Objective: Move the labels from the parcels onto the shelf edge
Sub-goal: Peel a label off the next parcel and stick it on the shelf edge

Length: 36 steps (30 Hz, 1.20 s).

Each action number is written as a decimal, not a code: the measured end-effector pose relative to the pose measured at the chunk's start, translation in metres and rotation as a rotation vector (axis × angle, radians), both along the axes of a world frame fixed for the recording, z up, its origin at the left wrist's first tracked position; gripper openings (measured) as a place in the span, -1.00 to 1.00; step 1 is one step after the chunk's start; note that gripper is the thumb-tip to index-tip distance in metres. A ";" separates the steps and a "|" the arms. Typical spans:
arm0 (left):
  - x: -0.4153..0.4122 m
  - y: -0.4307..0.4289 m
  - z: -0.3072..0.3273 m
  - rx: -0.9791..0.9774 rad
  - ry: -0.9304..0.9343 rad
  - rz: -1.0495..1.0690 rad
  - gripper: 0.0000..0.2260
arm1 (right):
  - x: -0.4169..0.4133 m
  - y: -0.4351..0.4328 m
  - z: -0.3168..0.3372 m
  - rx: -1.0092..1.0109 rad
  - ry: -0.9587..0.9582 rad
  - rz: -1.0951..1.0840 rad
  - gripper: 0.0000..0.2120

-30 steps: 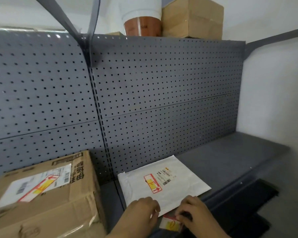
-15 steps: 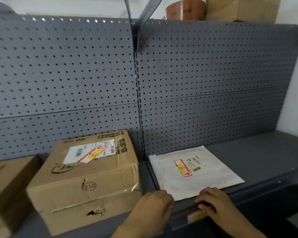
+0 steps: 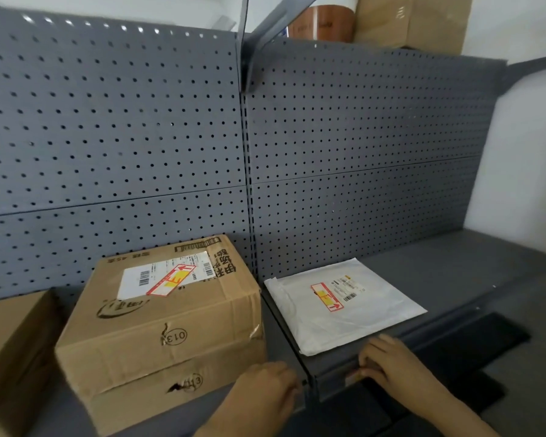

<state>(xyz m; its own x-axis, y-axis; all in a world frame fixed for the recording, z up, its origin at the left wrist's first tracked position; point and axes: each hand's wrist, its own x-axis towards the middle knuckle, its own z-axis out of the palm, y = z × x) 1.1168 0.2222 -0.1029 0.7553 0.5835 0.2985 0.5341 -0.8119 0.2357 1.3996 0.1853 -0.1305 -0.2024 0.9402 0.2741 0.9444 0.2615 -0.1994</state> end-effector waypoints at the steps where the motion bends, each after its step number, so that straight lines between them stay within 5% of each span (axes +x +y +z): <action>1: 0.001 -0.001 0.003 0.010 0.012 0.010 -0.59 | 0.002 0.000 0.002 -0.024 0.004 0.019 -0.90; 8: -0.010 0.002 0.012 0.067 0.105 0.169 -0.80 | -0.007 0.010 0.045 -0.026 0.167 0.134 -0.85; 13: -0.052 -0.010 0.017 0.021 0.082 0.286 -0.53 | -0.085 0.020 0.072 -0.097 0.223 0.337 -0.95; 20: -0.187 -0.057 0.020 -0.050 0.087 0.564 -0.82 | -0.243 0.004 0.073 -0.204 0.203 0.609 -0.92; 32: -0.434 -0.149 0.007 -0.072 0.069 0.707 -0.64 | -0.483 -0.045 0.044 -0.260 0.300 0.519 -0.89; 36: -0.458 -0.147 -0.007 -0.077 0.051 0.696 -0.79 | -0.513 -0.047 0.040 -0.261 0.303 0.466 -0.85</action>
